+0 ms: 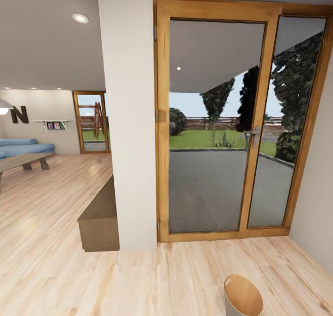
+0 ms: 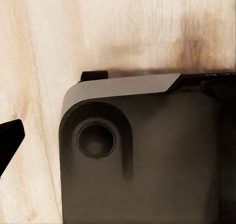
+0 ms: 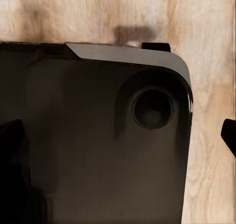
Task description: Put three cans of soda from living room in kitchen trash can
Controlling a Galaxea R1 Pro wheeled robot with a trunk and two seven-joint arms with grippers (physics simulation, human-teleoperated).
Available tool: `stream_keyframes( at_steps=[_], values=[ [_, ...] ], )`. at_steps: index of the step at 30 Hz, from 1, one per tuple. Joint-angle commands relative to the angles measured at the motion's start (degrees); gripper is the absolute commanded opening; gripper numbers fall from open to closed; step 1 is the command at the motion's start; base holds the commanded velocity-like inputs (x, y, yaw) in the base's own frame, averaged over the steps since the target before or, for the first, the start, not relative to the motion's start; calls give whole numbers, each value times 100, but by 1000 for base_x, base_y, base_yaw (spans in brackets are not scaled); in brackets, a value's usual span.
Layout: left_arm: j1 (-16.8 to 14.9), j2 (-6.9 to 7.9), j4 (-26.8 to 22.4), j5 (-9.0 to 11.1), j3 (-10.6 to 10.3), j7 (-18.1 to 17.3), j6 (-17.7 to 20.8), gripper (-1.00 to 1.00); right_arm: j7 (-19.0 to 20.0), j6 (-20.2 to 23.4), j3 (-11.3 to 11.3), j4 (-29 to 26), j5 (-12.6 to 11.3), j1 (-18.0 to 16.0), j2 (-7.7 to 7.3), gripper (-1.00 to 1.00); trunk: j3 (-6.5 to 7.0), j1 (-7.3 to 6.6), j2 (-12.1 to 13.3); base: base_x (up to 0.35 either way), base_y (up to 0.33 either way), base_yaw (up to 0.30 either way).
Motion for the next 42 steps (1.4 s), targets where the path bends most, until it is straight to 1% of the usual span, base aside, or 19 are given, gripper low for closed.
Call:
stream_keyframes(
  at_steps=[1,10,17,24,42],
  values=[
    [0,0,0,1,0,0,-1,100,0,0,0,0,0,0,0,100,0,-2,2,260,-209,-274],
    [0,0,-8,3,0,0,-1,100,1,0,2,0,0,0,6,100,0,-2,2,260,-207,-293],
    [0,0,-9,3,0,0,-23,100,1,0,3,0,0,0,7,100,0,-2,2,271,-122,-232],
    [0,0,-9,4,0,0,-28,100,-4,0,3,0,0,0,12,100,0,-2,2,287,-82,-50],
    [0,0,-9,4,0,0,-29,100,-62,-32,12,6,3,0,15,100,0,-2,2,295,-4,-2]
  ],
)
